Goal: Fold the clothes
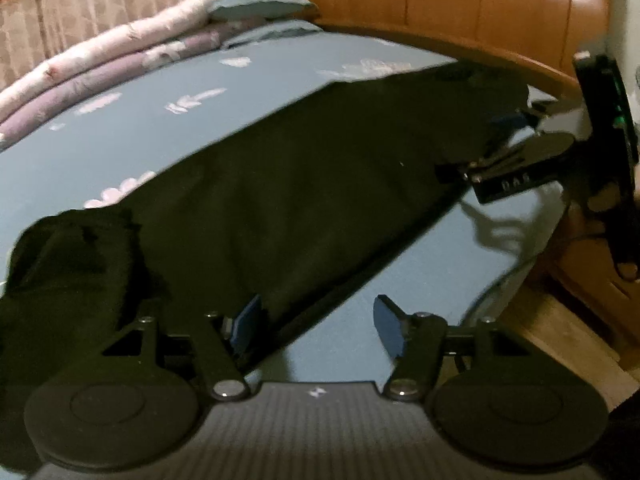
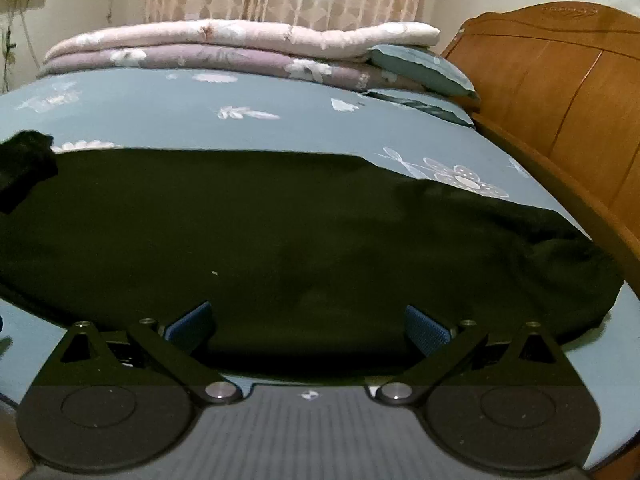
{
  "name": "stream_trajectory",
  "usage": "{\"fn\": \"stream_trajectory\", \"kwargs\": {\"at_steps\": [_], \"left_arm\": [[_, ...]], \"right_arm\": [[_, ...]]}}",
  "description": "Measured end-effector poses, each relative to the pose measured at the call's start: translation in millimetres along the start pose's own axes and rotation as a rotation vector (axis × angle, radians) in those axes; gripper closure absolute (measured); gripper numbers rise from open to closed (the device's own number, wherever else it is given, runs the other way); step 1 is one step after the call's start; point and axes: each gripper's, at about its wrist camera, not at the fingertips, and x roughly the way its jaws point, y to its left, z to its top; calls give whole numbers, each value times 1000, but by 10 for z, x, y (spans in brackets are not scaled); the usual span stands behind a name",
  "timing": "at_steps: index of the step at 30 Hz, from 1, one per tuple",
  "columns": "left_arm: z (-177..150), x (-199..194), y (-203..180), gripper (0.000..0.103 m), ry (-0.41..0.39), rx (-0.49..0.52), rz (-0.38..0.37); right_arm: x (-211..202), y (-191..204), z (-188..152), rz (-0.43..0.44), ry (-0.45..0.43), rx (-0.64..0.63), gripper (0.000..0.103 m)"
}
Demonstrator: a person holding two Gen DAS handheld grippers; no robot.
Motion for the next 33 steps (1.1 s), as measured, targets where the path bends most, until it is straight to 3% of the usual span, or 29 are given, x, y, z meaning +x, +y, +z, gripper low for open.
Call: {"fn": "stream_trajectory", "kwargs": {"at_steps": [8, 12, 14, 18, 19, 20, 21, 29, 33], "left_arm": [[45, -161, 249, 41, -19, -33, 124], [166, -133, 430, 50, -15, 2, 241], [230, -34, 517, 57, 8, 20, 305], [267, 208, 645, 57, 77, 32, 372], [255, 257, 663, 65, 95, 36, 382], [239, 294, 682, 89, 107, 38, 397], [225, 300, 706, 99, 112, 28, 411], [101, -154, 829, 101, 90, -24, 495], [-53, -371, 999, 101, 125, -58, 554]], "right_arm": [[-98, 90, -2, 27, -20, -21, 0], [-80, 88, 7, 33, -21, -4, 0], [-86, 96, 1, 33, -23, -3, 0], [-87, 85, 0, 34, -18, 3, 0], [-89, 77, -1, 34, -18, 6, 0], [-90, 70, -3, 33, -18, 9, 0], [-90, 63, -5, 31, -18, 13, 0], [-49, 40, 4, 30, -17, 42, 0], [-44, 93, 27, 52, -30, 46, 0]]}}
